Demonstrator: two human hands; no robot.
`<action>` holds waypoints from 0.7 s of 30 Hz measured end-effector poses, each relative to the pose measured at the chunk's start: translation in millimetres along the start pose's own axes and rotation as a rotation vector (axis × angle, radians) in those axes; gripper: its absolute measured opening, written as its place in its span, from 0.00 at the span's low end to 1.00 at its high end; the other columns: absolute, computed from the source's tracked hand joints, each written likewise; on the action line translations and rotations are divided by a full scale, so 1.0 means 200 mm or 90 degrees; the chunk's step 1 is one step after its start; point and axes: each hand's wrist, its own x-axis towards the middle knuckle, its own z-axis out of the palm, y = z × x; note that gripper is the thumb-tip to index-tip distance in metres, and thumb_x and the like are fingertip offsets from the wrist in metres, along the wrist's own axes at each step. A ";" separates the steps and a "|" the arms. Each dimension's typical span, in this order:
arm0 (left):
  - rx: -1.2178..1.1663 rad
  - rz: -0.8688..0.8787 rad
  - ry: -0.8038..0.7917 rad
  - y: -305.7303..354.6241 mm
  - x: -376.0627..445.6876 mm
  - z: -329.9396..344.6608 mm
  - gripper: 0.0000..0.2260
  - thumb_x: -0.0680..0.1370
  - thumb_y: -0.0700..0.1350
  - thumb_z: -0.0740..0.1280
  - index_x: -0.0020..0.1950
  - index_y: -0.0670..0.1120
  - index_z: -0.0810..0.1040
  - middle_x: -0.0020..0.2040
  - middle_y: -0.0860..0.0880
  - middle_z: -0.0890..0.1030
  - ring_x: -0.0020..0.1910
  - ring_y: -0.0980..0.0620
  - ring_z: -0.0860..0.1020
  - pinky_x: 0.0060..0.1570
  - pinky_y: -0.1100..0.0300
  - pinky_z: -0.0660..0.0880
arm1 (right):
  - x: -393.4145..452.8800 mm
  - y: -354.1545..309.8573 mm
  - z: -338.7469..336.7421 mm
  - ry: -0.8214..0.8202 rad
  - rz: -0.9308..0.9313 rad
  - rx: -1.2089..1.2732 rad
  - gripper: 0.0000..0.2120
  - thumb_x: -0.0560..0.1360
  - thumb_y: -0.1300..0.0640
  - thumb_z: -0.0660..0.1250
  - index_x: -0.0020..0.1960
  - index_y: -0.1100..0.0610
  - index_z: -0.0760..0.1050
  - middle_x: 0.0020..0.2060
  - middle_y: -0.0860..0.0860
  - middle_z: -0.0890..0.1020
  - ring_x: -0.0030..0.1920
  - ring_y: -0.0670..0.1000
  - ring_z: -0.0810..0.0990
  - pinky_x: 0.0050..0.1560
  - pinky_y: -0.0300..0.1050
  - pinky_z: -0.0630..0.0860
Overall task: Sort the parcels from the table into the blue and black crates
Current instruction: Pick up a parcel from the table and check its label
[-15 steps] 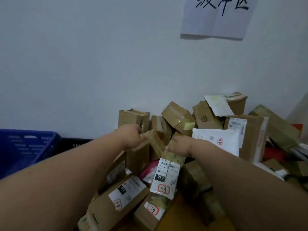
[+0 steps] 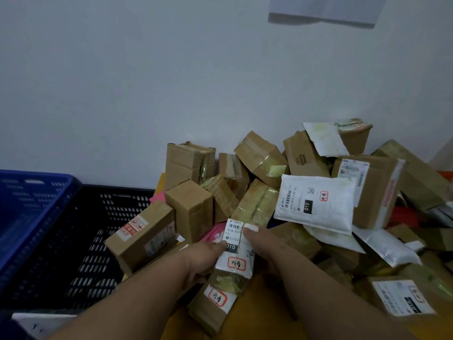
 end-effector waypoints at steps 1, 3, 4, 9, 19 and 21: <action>-0.034 0.003 0.005 0.00 -0.01 0.01 0.16 0.83 0.56 0.58 0.58 0.48 0.78 0.48 0.48 0.81 0.45 0.51 0.76 0.50 0.58 0.73 | 0.00 0.01 0.00 -0.009 0.006 0.038 0.23 0.81 0.46 0.61 0.72 0.55 0.67 0.63 0.56 0.78 0.57 0.56 0.80 0.58 0.53 0.78; -0.085 0.016 0.010 0.00 -0.01 0.02 0.15 0.83 0.54 0.59 0.62 0.48 0.77 0.49 0.49 0.82 0.45 0.53 0.78 0.43 0.63 0.74 | -0.02 0.02 -0.01 -0.033 0.020 0.080 0.19 0.80 0.46 0.62 0.66 0.56 0.72 0.56 0.56 0.82 0.54 0.56 0.82 0.59 0.56 0.79; -0.106 0.027 0.011 0.01 -0.03 0.02 0.15 0.83 0.54 0.59 0.64 0.48 0.76 0.49 0.50 0.83 0.44 0.55 0.79 0.38 0.65 0.75 | -0.05 0.00 -0.02 -0.045 0.021 0.102 0.18 0.80 0.46 0.63 0.63 0.57 0.74 0.53 0.56 0.83 0.53 0.57 0.83 0.60 0.58 0.78; -0.144 0.124 0.058 0.05 -0.08 -0.06 0.21 0.80 0.57 0.62 0.72 0.55 0.69 0.49 0.54 0.81 0.46 0.58 0.75 0.49 0.59 0.70 | -0.14 -0.11 -0.07 -0.066 -0.055 0.217 0.12 0.80 0.50 0.64 0.56 0.57 0.78 0.44 0.56 0.86 0.48 0.58 0.83 0.60 0.59 0.78; -0.345 0.281 0.048 0.07 -0.20 -0.28 0.20 0.78 0.55 0.66 0.70 0.59 0.68 0.51 0.46 0.86 0.54 0.45 0.81 0.52 0.51 0.77 | -0.33 -0.42 0.00 -0.101 -0.233 0.329 0.12 0.81 0.52 0.62 0.63 0.52 0.76 0.43 0.49 0.87 0.50 0.55 0.84 0.54 0.54 0.79; -0.378 0.311 0.051 0.05 -0.24 -0.35 0.18 0.79 0.55 0.65 0.69 0.57 0.70 0.52 0.46 0.85 0.53 0.46 0.80 0.50 0.53 0.73 | -0.36 -0.46 0.08 -0.117 -0.258 0.310 0.16 0.80 0.49 0.64 0.67 0.48 0.73 0.48 0.48 0.87 0.55 0.56 0.82 0.62 0.59 0.76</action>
